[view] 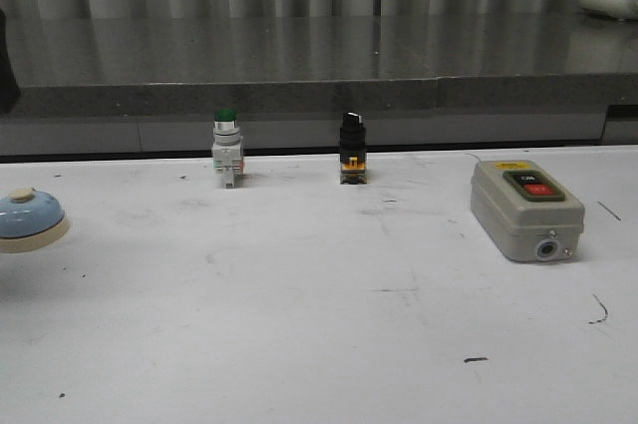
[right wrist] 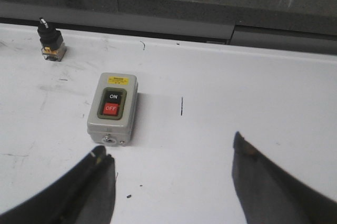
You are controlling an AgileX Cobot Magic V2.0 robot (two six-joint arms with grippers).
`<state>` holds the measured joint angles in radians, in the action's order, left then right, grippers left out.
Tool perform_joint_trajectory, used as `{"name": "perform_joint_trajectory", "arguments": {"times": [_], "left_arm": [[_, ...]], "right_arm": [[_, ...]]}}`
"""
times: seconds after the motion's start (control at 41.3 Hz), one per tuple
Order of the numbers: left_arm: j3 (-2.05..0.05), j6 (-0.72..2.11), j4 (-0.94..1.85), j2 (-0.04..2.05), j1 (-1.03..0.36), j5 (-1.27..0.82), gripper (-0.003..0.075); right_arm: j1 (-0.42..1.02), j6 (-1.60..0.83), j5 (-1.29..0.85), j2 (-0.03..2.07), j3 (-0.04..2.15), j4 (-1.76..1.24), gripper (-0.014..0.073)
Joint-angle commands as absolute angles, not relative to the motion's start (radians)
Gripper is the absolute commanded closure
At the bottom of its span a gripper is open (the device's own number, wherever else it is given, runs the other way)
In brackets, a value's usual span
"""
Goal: Place and press bell with both arms
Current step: 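Lower the left gripper over the blue bell and close on it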
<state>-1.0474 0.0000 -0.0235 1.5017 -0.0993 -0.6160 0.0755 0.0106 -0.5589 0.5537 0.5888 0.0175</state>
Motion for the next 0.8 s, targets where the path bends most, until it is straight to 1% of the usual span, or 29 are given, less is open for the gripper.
{"name": "perform_joint_trajectory", "arguments": {"times": [0.0,0.339,0.605,0.654,0.775], "left_arm": [[-1.114,-0.007,-0.024,1.558,-0.107,-0.563,0.0079],[-1.211,-0.007,-0.045,1.802,-0.107,-0.552,0.0079],[-1.223,-0.007,-0.045,1.874,-0.107,-0.556,0.0085],[-1.223,-0.007,-0.045,1.876,-0.107,-0.556,0.0104],[-1.225,-0.007,-0.045,1.876,-0.107,-0.556,0.0213]], "right_arm": [[0.070,0.000,-0.491,0.562,0.623,0.028,0.0096],[0.070,0.000,-0.491,0.562,0.623,0.028,0.0096],[0.070,0.000,-0.491,0.562,0.623,0.028,0.0096],[0.070,0.000,-0.491,0.562,0.623,0.028,0.0096],[0.070,0.000,-0.491,0.562,0.623,0.028,0.0096]]}}
